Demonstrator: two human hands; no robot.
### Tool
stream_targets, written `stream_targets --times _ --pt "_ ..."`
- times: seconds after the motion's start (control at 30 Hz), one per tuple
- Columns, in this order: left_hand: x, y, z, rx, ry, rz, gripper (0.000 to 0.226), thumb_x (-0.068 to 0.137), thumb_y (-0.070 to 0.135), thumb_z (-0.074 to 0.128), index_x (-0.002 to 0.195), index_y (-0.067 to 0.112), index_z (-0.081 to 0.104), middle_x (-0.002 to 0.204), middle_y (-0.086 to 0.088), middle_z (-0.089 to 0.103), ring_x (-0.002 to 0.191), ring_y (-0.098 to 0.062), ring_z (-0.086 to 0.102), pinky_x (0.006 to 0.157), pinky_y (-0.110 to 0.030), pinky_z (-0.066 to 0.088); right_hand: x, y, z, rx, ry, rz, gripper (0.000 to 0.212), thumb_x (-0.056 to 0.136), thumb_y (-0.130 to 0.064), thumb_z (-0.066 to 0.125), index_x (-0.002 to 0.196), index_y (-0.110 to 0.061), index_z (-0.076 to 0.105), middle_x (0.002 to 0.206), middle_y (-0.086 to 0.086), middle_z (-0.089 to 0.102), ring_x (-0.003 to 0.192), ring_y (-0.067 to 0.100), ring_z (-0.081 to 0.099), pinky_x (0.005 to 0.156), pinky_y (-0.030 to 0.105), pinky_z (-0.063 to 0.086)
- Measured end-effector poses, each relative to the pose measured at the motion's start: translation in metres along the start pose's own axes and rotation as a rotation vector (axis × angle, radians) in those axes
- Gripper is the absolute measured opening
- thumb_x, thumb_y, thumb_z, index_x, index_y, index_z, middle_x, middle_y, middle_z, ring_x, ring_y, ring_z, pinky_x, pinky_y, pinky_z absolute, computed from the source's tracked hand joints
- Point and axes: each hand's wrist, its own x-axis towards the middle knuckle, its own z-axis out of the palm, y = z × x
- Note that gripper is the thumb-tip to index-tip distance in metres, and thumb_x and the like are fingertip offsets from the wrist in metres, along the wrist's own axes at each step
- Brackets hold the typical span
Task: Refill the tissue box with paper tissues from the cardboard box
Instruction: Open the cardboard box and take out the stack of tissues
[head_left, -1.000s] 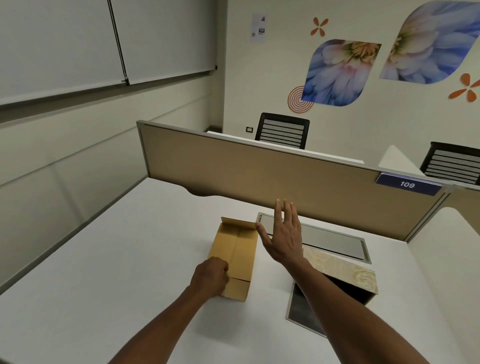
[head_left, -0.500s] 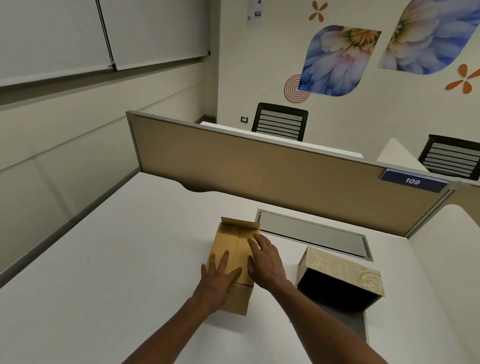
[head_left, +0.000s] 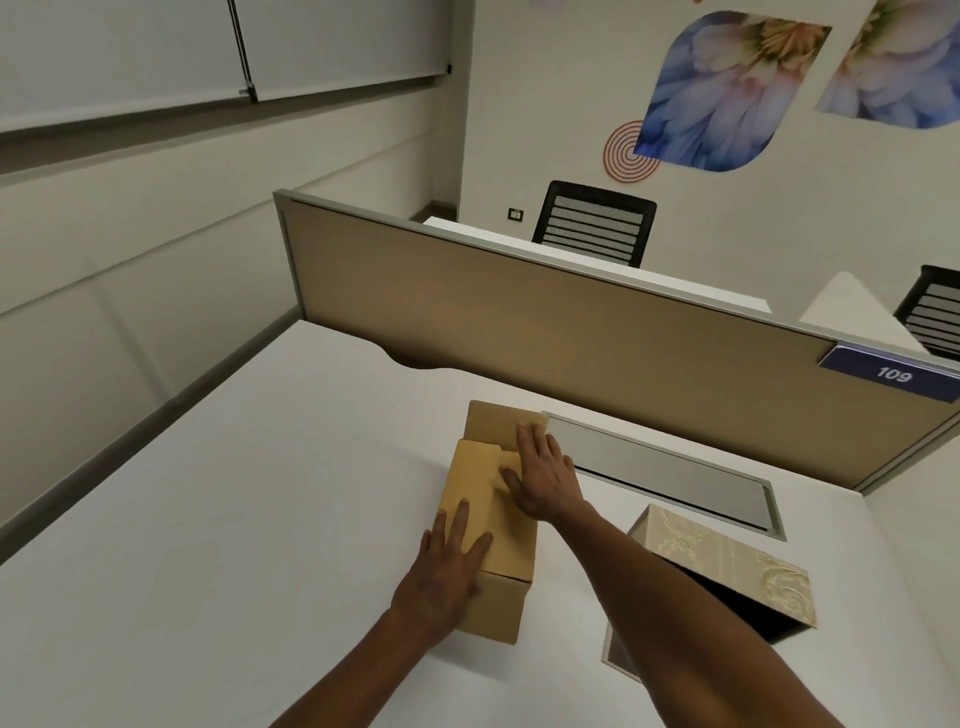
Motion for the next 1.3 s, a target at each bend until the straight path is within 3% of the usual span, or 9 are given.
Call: stream_targets --times 0.17,0.3,0.43,0.57,0.7,0.83,0.97,1.13,1.3 --pt "-0.011 -0.005 -0.021 -0.175 0.079 0.004 0.071 0.094 0.058 0.049 0.155 0.044 0.015 0.167 0.004 -0.019 0.157 -0.028 0.005 0.113 -0.042 0.042 0.018 -0.007 0.001 0.078 -0.064 0.06 0.078 0.105 -0.057 0.03 0.164 -0.019 -0.007 0.172 0.014 -0.001 0.157 0.039 0.008 0.124 0.059 0.02" --pt "-0.018 -0.01 -0.03 -0.34 0.14 0.009 0.072 0.089 0.073 0.043 0.151 0.048 0.015 0.168 0.01 -0.011 0.153 -0.018 0.018 0.111 -0.036 0.045 0.029 -0.01 0.006 0.139 -0.091 0.103 0.072 0.107 -0.055 0.024 0.164 -0.019 -0.002 0.171 0.016 0.011 0.154 0.044 0.018 0.121 0.06 0.026" --pt "-0.018 -0.01 -0.032 -0.511 0.314 -0.017 0.048 0.1 0.056 0.034 0.145 0.043 0.024 0.165 0.01 0.018 0.143 -0.011 0.04 0.105 -0.017 0.041 0.036 -0.007 0.008 0.154 -0.124 0.146 0.079 0.104 -0.06 0.031 0.164 -0.015 0.005 0.169 0.017 0.019 0.153 0.044 0.02 0.12 0.059 0.029" --pt "-0.015 -0.01 -0.037 -0.661 0.464 -0.155 0.037 0.104 0.03 0.042 0.141 0.031 0.034 0.145 0.006 0.051 0.125 -0.012 0.059 0.089 0.006 0.033 0.036 -0.009 0.011 0.112 -0.187 0.154 0.109 0.087 -0.066 0.064 0.163 -0.017 0.004 0.169 0.015 0.013 0.154 0.042 0.013 0.12 0.058 0.029" --pt "-0.014 -0.019 -0.037 -0.672 0.577 -0.331 0.041 0.101 0.015 0.05 0.141 0.019 0.04 0.147 -0.005 0.051 0.125 -0.025 0.06 0.091 -0.015 0.048 0.037 -0.009 0.015 0.167 -0.193 0.164 0.113 0.083 -0.05 0.076 0.163 -0.018 0.003 0.168 0.015 0.01 0.155 0.041 0.004 0.121 0.056 0.03" --pt "-0.01 -0.027 -0.034 -0.313 0.443 -0.485 0.056 0.097 0.018 0.057 0.15 0.011 0.04 0.167 -0.013 0.018 0.155 -0.034 0.015 0.117 -0.043 0.039 0.043 -0.008 0.009 0.305 -0.191 0.172 0.105 0.086 -0.039 0.075 0.163 -0.017 0.007 0.166 0.019 0.016 0.154 0.042 0.011 0.122 0.053 0.029" --pt "0.004 -0.03 -0.029 -0.068 0.279 -0.37 0.062 0.095 0.02 0.052 0.154 0.013 0.035 0.168 -0.011 0.017 0.156 -0.034 -0.005 0.128 -0.049 0.003 0.04 0.005 0.003 0.617 -0.094 0.139 0.09 0.087 -0.02 0.073 0.16 -0.015 0.022 0.149 0.015 0.045 0.127 0.03 0.048 0.104 0.044 0.045" --pt "0.019 -0.024 -0.021 -0.294 0.196 -0.434 0.056 0.107 0.038 0.028 0.16 0.022 0.018 0.169 -0.006 0.012 0.157 -0.028 0.005 0.126 -0.042 0.006 0.023 0.025 0.008 1.156 -0.012 0.189 0.054 0.09 0.002 0.055 0.139 -0.019 0.047 0.12 0.012 0.052 0.097 0.023 0.058 0.067 0.029 0.059" --pt "0.013 -0.028 -0.006 -0.487 0.247 -0.433 0.051 0.108 0.032 0.03 0.158 0.023 0.026 0.167 -0.005 0.023 0.154 -0.025 0.021 0.122 -0.039 0.027 0.01 0.043 0.014 1.447 0.101 0.317 0.053 0.095 0.001 0.047 0.144 -0.018 0.049 0.138 0.013 0.052 0.128 0.039 0.049 0.1 0.054 0.049"
